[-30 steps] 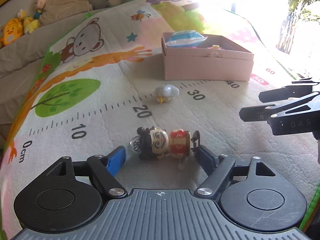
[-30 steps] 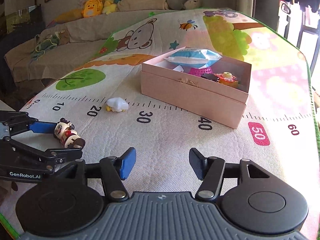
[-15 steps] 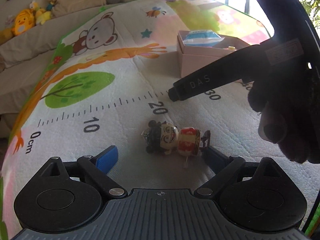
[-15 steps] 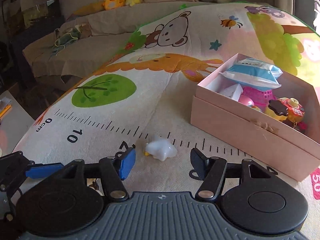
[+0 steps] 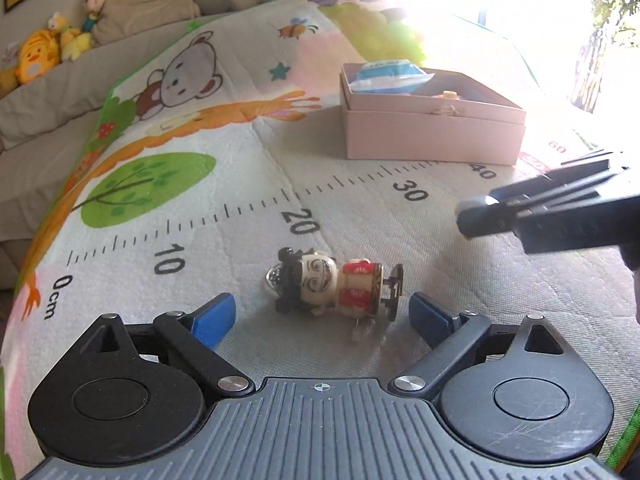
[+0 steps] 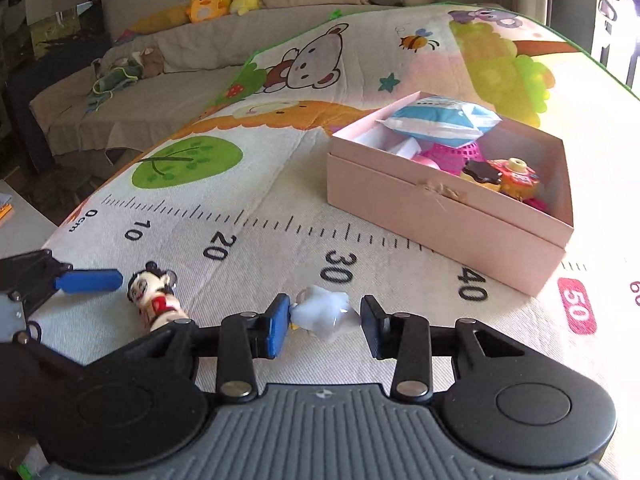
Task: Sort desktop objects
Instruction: 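Grasp the figurine with the left tool while the right tool grasps the white star, then lift the figurine and star and carry both toward the pink box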
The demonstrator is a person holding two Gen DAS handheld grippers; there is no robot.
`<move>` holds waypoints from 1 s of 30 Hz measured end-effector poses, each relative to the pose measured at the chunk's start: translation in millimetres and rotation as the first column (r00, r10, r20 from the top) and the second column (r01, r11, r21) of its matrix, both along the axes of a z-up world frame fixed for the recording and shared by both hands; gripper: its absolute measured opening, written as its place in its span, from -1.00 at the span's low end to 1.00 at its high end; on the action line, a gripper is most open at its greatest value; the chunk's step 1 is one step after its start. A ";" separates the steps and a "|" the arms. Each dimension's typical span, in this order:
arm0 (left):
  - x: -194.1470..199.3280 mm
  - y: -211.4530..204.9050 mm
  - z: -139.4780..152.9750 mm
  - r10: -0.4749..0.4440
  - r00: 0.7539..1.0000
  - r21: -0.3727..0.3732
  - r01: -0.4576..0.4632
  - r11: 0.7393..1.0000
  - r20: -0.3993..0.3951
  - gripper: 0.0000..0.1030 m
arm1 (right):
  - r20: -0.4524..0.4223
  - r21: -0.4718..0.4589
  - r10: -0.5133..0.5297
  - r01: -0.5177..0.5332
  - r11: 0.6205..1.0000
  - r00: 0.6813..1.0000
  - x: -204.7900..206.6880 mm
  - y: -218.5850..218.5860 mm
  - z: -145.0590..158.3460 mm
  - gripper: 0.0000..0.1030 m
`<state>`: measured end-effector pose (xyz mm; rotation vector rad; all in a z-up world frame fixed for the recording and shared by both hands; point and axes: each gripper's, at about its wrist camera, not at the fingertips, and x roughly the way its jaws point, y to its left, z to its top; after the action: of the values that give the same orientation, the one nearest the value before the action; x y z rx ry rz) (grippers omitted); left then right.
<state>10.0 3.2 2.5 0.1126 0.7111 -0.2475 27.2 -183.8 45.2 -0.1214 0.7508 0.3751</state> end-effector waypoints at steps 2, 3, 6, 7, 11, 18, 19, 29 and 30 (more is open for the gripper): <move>3.5 -4.9 -0.1 -0.005 1.000 0.009 0.005 1.000 -0.001 0.89 | 0.003 -0.002 -0.008 0.008 1.000 1.000 -15.0 -9.1 -2.7 -0.25; 5.3 -8.3 0.0 -0.009 1.000 0.019 0.009 1.000 0.004 0.88 | 0.006 -0.006 -0.015 0.015 1.000 1.000 -22.0 -13.4 -4.5 -0.25; 9.3 -17.0 0.0 -0.027 0.999 0.040 0.026 0.999 0.020 0.86 | 0.021 -0.009 -0.042 0.042 0.999 0.999 -34.7 -22.7 -6.5 -0.25; 9.7 -18.8 -0.2 -0.032 0.999 0.040 0.031 0.999 0.022 0.85 | 0.020 -0.012 -0.052 0.052 0.999 0.998 -38.8 -24.2 -7.2 -0.25; 7.8 -24.0 -1.0 -0.045 0.998 0.048 0.043 0.998 0.040 0.83 | 0.017 -0.023 -0.058 0.058 0.998 0.998 -44.0 -24.3 -9.1 -0.25; 4.7 -24.3 -1.1 -0.064 0.997 0.044 0.062 0.997 0.053 0.71 | 0.047 -0.069 -0.053 0.057 0.996 0.997 -42.1 -10.8 -14.4 -0.04; 4.1 -24.4 -1.1 -0.069 0.996 0.041 0.067 0.997 0.054 0.65 | 0.049 -0.070 -0.051 0.055 0.996 0.997 -41.2 -8.9 -14.7 -0.03; -0.4 -24.9 -0.9 -0.075 0.995 0.036 0.073 0.997 0.067 0.41 | 0.046 -0.087 -0.036 0.040 0.995 0.998 -40.6 -3.9 -13.2 -0.26; -1.3 -25.0 -0.6 -0.074 0.995 0.039 0.071 0.997 0.068 0.40 | 0.045 -0.089 -0.036 0.040 0.995 0.998 -41.2 -4.3 -12.6 -0.27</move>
<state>8.7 -21.7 1.9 0.1813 0.6436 -0.2988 -13.9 -188.1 32.6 -0.1989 0.7261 0.3013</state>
